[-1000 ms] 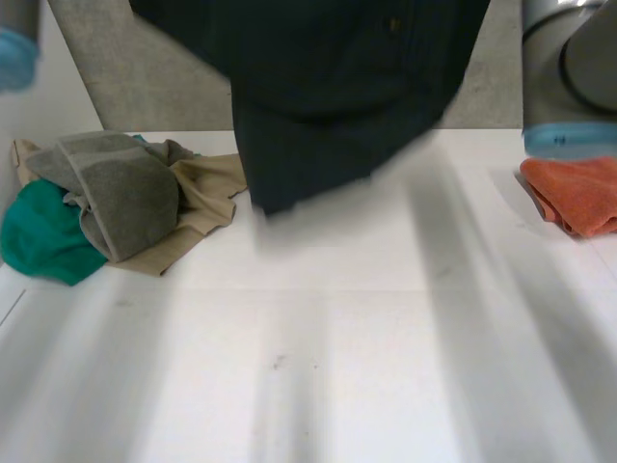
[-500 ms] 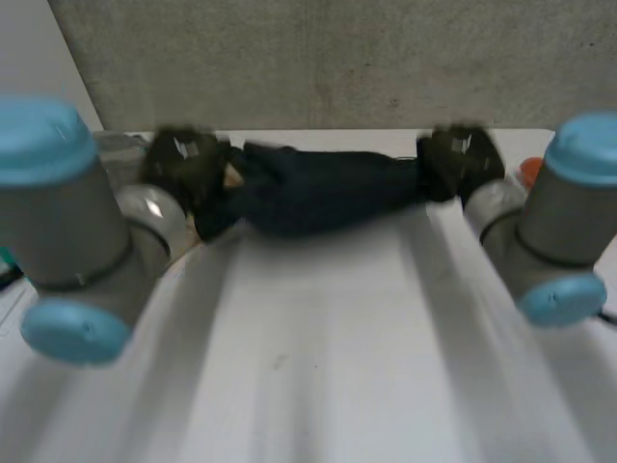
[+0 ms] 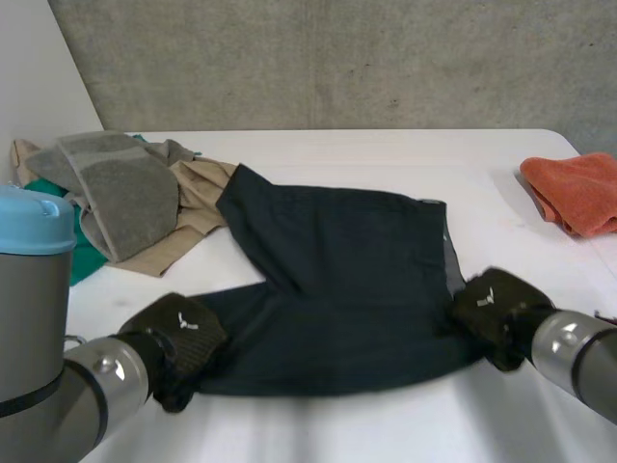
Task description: Fold the laundry.
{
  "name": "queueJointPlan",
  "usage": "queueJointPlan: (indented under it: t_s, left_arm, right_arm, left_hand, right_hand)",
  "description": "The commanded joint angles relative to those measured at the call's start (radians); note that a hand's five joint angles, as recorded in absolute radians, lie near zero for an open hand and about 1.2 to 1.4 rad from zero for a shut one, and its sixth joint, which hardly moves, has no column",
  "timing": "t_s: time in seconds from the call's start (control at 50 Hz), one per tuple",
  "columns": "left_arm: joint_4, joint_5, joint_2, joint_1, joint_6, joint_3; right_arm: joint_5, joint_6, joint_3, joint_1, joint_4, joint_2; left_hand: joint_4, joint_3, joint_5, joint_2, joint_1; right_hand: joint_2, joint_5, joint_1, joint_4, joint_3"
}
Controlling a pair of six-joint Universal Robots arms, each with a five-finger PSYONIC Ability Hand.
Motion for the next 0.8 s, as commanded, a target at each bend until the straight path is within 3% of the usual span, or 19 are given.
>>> queueJointPlan:
  t_s: [0.02, 0.04, 0.22, 0.3, 0.32, 0.4, 0.46, 0.62, 0.8]
  left_arm:
    - [-0.003, 0.023, 0.004, 0.042, 0.031, 0.012]
    - [0.009, 0.021, 0.002, 0.049, 0.036, 0.017]
    - [0.307, 0.036, -0.079, 0.135, 0.057, 0.157]
    - [0.419, 0.079, -0.214, 0.168, 0.062, 0.258]
    - [0.439, 0.104, -0.273, 0.181, 0.062, 0.310]
    - [0.412, 0.156, -0.419, 0.206, 0.062, 0.443]
    - [0.369, 0.179, -0.499, 0.214, 0.062, 0.529]
    - [0.192, 0.231, -0.734, 0.208, 0.065, 0.805]
    - [0.095, 0.196, -0.858, 0.162, 0.080, 0.977]
  right_arm:
    - [-0.048, -0.018, 0.000, 0.001, 0.053, -0.010]
    - [-0.050, -0.010, 0.000, 0.003, 0.046, -0.009]
    - [-0.050, 0.085, -0.015, 0.036, -0.049, 0.033]
    - [-0.044, 0.125, -0.021, 0.046, -0.094, 0.048]
    - [-0.041, 0.134, -0.021, 0.047, -0.103, 0.051]
    - [-0.030, 0.154, -0.021, 0.049, -0.131, 0.065]
    - [-0.025, 0.158, -0.017, 0.046, -0.146, 0.071]
    - [-0.016, 0.161, -0.012, 0.044, -0.172, 0.099]
    - [-0.005, 0.166, -0.009, 0.047, -0.207, 0.116]
  left_hand:
    - [-0.859, -0.853, -0.852, -0.855, -0.831]
    - [-0.989, -0.983, -0.982, -0.985, -0.961]
    - [-1.003, -0.997, -0.995, -0.999, -0.974]
    - [-0.747, -0.741, -0.740, -0.743, -0.719]
    - [-0.595, -0.590, -0.588, -0.592, -0.567]
    - [-0.281, -0.275, -0.273, -0.277, -0.252]
    - [-0.183, -0.177, -0.176, -0.179, -0.155]
    - [-0.224, -0.218, -0.217, -0.220, -0.196]
    - [-0.373, -0.368, -0.366, -0.370, -0.345]
  right_hand:
    - [0.227, 0.215, 0.273, 0.197, 0.208]
    - [0.227, 0.215, 0.273, 0.197, 0.208]
    - [0.227, 0.215, 0.273, 0.197, 0.208]
    - [0.227, 0.215, 0.273, 0.197, 0.208]
    - [0.227, 0.215, 0.273, 0.197, 0.208]
    - [0.227, 0.215, 0.273, 0.197, 0.208]
    - [0.227, 0.215, 0.273, 0.197, 0.208]
    - [0.227, 0.215, 0.273, 0.197, 0.208]
    - [0.227, 0.215, 0.273, 0.197, 0.208]
